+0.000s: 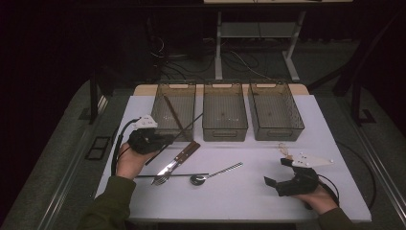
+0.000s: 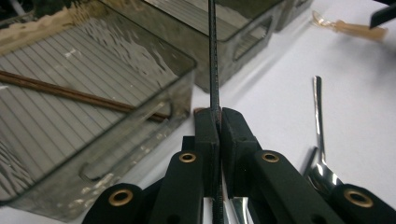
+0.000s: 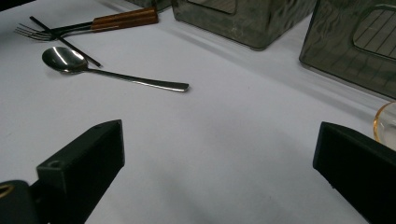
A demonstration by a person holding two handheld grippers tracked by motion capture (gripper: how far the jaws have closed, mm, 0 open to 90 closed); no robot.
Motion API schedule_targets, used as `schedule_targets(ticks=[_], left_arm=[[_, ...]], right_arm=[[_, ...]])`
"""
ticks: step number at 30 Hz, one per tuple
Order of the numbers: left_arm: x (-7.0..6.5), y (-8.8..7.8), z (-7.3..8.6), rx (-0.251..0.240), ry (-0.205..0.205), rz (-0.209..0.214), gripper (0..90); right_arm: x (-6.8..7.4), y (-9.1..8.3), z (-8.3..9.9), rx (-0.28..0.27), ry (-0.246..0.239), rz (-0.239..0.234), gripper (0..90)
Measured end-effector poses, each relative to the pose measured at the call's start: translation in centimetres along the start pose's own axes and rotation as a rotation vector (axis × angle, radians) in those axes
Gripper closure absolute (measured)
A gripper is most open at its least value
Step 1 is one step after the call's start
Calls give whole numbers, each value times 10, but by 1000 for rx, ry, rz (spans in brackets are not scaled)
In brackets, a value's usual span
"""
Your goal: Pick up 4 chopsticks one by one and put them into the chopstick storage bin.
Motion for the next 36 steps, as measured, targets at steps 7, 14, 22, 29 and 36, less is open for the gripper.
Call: schedule_targets(ticks=[7, 14, 22, 29, 36], left_arm=[[12, 2, -18, -18, -22, -20, 862], [27, 6, -38, -28, -41, -43, 862], [49, 17, -55, -20, -79, -75, 862], [69, 26, -72, 9, -91, -124, 862], [88, 37, -77, 2, -125, -167, 862]], right_arm=[[-1, -1, -1, -7, 6, 3, 18], [-1, -3, -1, -13, 9, 5, 18], [-1, -3, -1, -14, 14, 0, 18], [-1, -4, -2, -20, 15, -2, 18], [-1, -6, -3, -29, 19, -6, 18]])
Point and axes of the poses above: each handheld gripper's, and its own axes: y roughly forward along the jaws, z roughly out of its underside, x roughly to its left, the point moved 6 cm from there along y, roughly forward along the jaws, and after that the axes turned 2 degrees about x, right-handed, at the moved point
